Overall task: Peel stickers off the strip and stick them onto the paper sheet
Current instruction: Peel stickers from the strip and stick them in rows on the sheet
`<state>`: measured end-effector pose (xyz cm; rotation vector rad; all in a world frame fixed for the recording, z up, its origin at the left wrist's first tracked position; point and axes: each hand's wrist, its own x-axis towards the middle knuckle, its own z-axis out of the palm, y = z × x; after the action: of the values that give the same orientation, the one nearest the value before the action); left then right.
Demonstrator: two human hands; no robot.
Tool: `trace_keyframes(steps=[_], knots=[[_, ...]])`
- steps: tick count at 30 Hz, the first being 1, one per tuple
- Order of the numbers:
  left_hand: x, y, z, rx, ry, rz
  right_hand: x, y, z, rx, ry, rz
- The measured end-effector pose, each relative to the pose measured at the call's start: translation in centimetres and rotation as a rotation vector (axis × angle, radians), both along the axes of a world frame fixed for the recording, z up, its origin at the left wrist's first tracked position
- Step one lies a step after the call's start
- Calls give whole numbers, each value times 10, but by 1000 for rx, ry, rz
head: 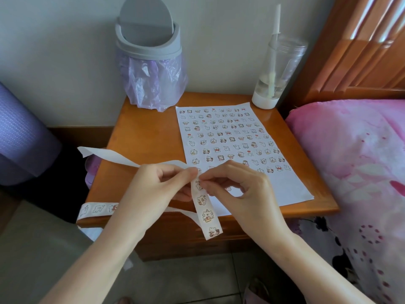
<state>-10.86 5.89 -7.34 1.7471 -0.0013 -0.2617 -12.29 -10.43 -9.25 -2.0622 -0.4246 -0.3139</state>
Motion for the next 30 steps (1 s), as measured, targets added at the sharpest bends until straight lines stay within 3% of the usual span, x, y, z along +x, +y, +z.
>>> trace_keyframes(steps=[9,16,21,30], knots=[[0,-1,-5,65,-62,-10,1,-1,8,112,255,-33],[0,-2,-9,117,-119,10,1,-1,12,25,252,-36],[3,-2,-16,166,-119,-1,11,-31,32,105,346,-80],[4,-2,-21,251,-134,-61,31,-67,14,-85,584,-171]])
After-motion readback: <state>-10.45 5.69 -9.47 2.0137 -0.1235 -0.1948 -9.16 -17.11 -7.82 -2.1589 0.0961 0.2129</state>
